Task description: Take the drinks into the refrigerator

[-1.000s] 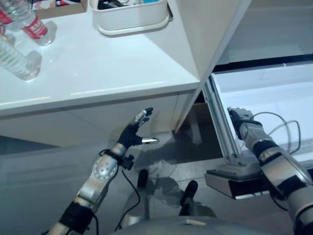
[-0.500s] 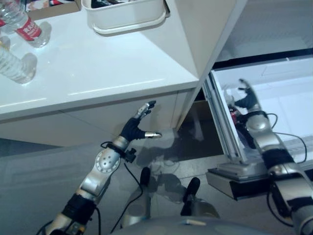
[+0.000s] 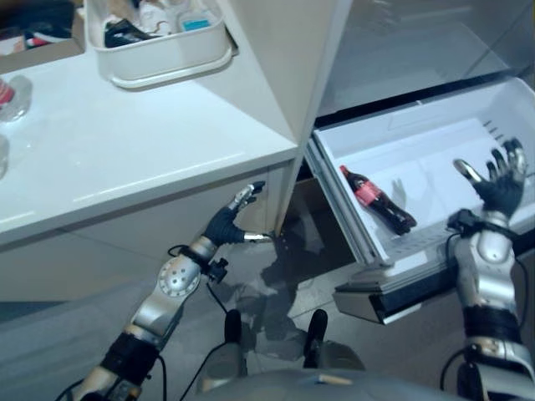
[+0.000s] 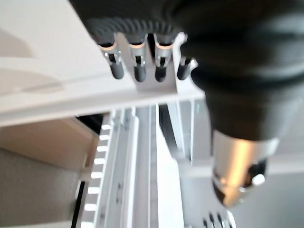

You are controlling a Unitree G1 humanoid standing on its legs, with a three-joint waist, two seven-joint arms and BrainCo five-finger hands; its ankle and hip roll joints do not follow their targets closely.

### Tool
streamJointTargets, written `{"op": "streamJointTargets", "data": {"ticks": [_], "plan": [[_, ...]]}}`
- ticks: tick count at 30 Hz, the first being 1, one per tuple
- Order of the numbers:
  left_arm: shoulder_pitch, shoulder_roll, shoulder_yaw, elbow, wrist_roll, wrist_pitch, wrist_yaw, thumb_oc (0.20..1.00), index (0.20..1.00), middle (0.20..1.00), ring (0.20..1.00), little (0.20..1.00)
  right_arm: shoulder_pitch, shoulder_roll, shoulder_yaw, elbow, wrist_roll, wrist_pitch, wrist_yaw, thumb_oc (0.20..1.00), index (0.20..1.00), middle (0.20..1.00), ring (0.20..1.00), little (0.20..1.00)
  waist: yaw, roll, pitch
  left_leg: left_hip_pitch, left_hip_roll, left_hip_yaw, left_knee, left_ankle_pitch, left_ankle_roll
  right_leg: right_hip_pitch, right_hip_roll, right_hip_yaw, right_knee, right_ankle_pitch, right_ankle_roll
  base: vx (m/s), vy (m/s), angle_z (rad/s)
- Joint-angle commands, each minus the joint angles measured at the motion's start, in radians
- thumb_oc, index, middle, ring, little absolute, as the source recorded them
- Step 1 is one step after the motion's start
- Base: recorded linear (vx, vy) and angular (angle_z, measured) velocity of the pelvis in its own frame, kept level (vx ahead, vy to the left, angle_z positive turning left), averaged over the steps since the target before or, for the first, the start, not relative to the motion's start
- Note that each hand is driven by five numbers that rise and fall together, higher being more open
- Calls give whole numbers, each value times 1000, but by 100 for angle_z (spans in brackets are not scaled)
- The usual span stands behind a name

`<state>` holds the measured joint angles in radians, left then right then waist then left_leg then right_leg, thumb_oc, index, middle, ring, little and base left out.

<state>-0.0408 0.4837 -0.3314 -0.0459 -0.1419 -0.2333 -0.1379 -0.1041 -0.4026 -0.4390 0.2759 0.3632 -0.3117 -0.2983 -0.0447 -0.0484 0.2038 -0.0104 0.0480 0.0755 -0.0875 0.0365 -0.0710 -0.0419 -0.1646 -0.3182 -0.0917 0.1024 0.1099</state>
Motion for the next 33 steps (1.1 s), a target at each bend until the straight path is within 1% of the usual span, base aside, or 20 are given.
{"op": "streamJointTargets", "data": {"ticks": [1,6,8,9,14,15,16,17,18,19,20,21,23,24,25,26,27,29,30,33], "plan": [[-40,-26,34,32,-25,-69,-8,1000,1000,1000,1000,1000,76,-69,-98,47,34,-67,-59,1000,1000,1000,1000,1000,-48,20,-46,-29,-34,-7,0,-68,39,38,-9,-6,18,-60,39,50,-14,-25],[-27,-38,38,37,-32,-64,-13,1000,1000,1000,1000,1000,117,-92,-198,185,111,-84,-105,1000,1000,1000,1000,1000,-73,29,-60,-16,-24,6,0,-78,33,44,1,11,13,-64,38,41,-21,-12],[-28,-39,34,41,-31,-62,-13,1000,1000,1000,1000,1000,126,-94,-208,212,129,-88,-104,1000,1000,1000,1000,1000,-76,31,-62,-14,-21,10,0,-79,32,45,3,13,12,-65,37,27,-18,-26],[-27,-35,34,42,-26,-65,-12,1000,1000,1000,1000,1000,144,-94,-218,262,142,-82,-103,1000,1000,1000,1000,1000,-80,33,-64,-11,-20,15,0,-80,31,47,7,16,12,-67,36,23,-22,-8],[-24,-31,36,40,-21,-71,-10,1000,1000,1000,1000,1000,163,-92,-211,396,184,-69,-83,1000,1000,1000,1000,1000,-81,37,-68,-5,-15,21,0,-82,27,50,12,22,11,-70,34,18,-18,-8],[-21,-30,38,39,-23,-74,-9,1000,1000,1000,1000,1000,176,-92,-202,463,186,-54,-73,1000,1000,1000,1000,1000,-79,37,-70,-3,-14,21,0,-82,25,53,13,19,10,-70,33,16,-25,-11],[-20,-30,37,39,-23,-74,-9,1000,1000,1000,1000,1000,174,-95,-201,469,188,-56,-71,1000,1000,1000,1000,1000,-79,37,-70,-3,-14,20,0,-82,25,54,13,18,10,-70,33,14,-26,-4],[-22,-28,35,43,-18,-75,-8,1000,1000,1000,1000,1000,182,-96,-193,513,176,-38,-71,1000,1000,1000,1000,1000,-76,37,-70,-3,-14,19,0,-82,24,55,14,17,10,-71,33,0,0,0],[-22,-23,33,41,-13,-79,-7,1000,1000,1000,1000,1000,187,-110,-170,562,138,-16,-66,611,611,611,611,611,-73,38,-71,-2,-14,18,0,-81,23,58,14,14,10,-71,33,0,0,0],[-24,-15,34,33,-3,-83,-8,1000,1000,1000,1000,1000,195,-118,-137,597,95,15,-52,504,504,504,504,504,-66,39,-70,-3,-15,17,0,-80,22,60,14,11,10,-71,33,0,0,0],[-22,3,31,5,11,-89,-13,1000,1000,1000,1000,1000,184,-124,-93,651,55,47,-47,200,200,200,200,200,-61,41,-70,-2,-16,13,0,-79,21,63,14,4,10,-72,33,0,0,0],[-19,4,33,3,11,-88,-13,1000,1000,1000,1000,1000,181,-124,-91,654,52,48,-50,200,200,200,200,200,-62,40,-71,-2,-16,13,0,-79,21,63,14,4,9,-73,33,0,0,0],[-12,22,39,-28,18,-89,-17,1000,1000,1000,1000,1000,171,-121,-26,635,-39,82,-44,200,200,200,200,200,-54,41,-69,-3,-16,9,0,-77,21,67,12,-1,9,-73,32,0,0,0],[-11,32,39,-52,22,-89,-26,1000,1000,1000,1000,1000,163,-108,51,557,-145,108,-26,200,200,200,200,200,-43,45,-67,-1,-17,9,0,-76,23,70,10,-5,8,-72,32,0,0,0],[-8,34,43,-55,22,-88,-27,1000,1000,1000,1000,1000,164,-103,52,548,-153,114,-30,200,200,200,200,200,-46,43,-67,0,-17,9,0,-77,22,71,10,-4,8,-72,32,0,0,0],[-6,36,42,-62,19,-85,-30,1000,1000,1000,1000,1000,146,-90,82,518,-195,127,-40,200,200,200,200,200,-40,42,-66,1,-18,8,0,-77,24,74,9,-6,8,-71,33,0,0,0],[-7,35,34,-63,19,-82,-34,1000,1000,1000,1000,1000,130,-85,118,515,-229,139,-25,200,200,200,200,200,-32,43,-66,1,-19,7,0,-76,25,74,9,-8,7,-71,33,0,0,0],[-2,37,19,-68,6,-77,-45,1000,1000,1000,1000,1000,59,-91,203,509,-304,165,-11,200,200,200,200,200,-14,40,-62,1,-22,4,0,-74,26,76,6,-12,6,-68,34,-10,1,6],[4,39,16,-73,1,-74,-53,1000,1000,1000,1000,1000,13,-100,267,512,-352,178,15,200,200,200,200,200,-6,39,-56,3,-21,5,0,-73,26,78,5,-12,6,-67,35,-25,4,9],[24,34,9,-88,-14,-66,-62,1000,1000,1000,1000,1000,-66,-122,358,475,-437,194,35,200,200,200,200,200,19,34,-49,-6,-25,0,0,-66,28,72,2,-17,5,-61,36,-28,3,6]]}}
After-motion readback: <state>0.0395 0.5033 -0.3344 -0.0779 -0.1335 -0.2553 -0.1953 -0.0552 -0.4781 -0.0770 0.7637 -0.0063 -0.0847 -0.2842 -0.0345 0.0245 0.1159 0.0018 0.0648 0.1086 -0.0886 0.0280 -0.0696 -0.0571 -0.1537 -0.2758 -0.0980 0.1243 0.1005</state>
